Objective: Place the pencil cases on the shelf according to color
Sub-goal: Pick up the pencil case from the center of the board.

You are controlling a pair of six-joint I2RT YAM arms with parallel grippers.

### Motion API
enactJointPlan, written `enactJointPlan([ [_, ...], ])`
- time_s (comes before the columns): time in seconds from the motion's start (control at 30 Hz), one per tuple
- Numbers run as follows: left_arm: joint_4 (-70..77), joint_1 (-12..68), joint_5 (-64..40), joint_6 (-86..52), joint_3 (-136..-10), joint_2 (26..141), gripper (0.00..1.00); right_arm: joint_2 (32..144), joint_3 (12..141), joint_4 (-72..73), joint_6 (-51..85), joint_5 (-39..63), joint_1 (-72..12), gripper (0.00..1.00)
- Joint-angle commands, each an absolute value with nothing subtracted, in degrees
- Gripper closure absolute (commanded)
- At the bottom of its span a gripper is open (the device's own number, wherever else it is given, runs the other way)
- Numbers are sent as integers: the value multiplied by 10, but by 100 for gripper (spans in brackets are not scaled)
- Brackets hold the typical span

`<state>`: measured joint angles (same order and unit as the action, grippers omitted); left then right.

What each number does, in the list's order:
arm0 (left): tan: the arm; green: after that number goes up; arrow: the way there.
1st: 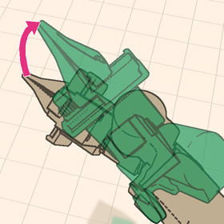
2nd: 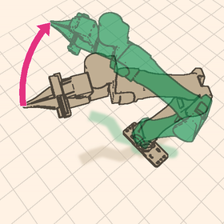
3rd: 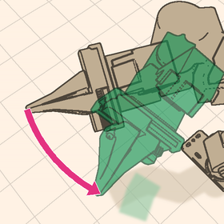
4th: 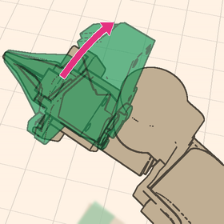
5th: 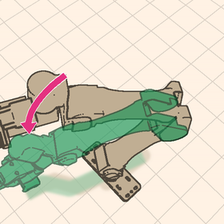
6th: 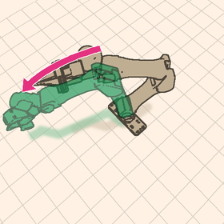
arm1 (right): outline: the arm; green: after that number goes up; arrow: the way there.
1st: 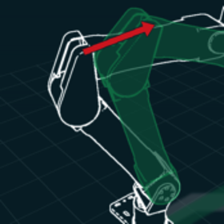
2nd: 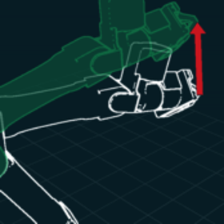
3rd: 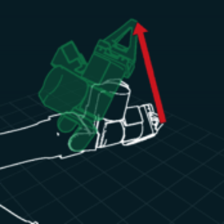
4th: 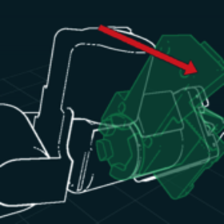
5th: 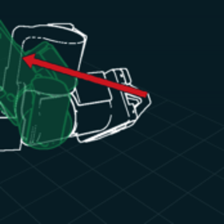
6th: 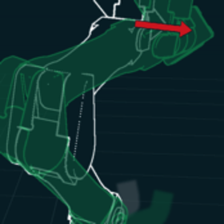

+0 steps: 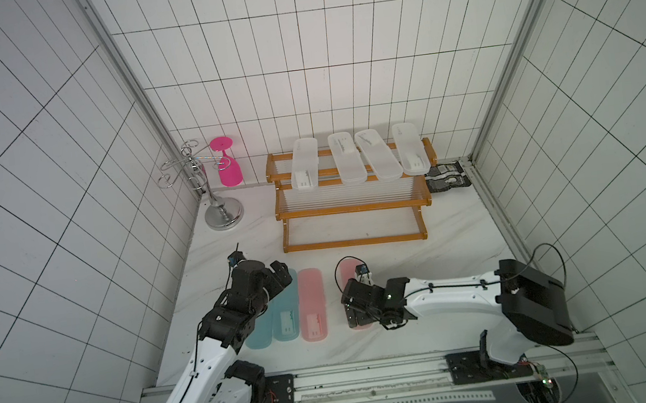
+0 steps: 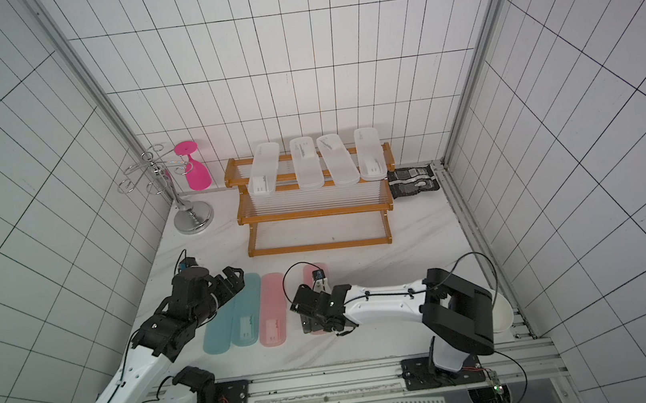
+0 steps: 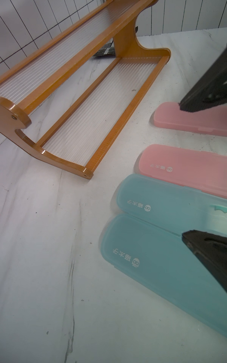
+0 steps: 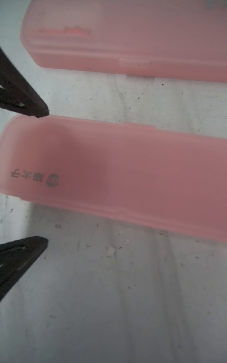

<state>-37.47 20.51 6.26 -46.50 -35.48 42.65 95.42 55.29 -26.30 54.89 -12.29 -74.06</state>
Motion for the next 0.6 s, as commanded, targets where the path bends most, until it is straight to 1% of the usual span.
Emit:
enactJointPlan([
  [0.0, -373, 204, 66, -454, -361, 425, 2, 979, 598, -301, 560, -124, -748, 1],
  [0.1, -375, 204, 66, -453, -361, 425, 2, 978, 588, -313, 584, -135, -748, 1],
  [0.23, -382, 207, 60, -450, -366, 425, 2, 943, 530, -311, 619, -134, -742, 1],
  [0.4, -391, 220, 55, -446, -371, 436, 2, 853, 449, -298, 621, -140, -743, 1],
  [0.57, -395, 227, 61, -444, -368, 441, 2, 774, 406, -291, 602, -155, -747, 1],
])
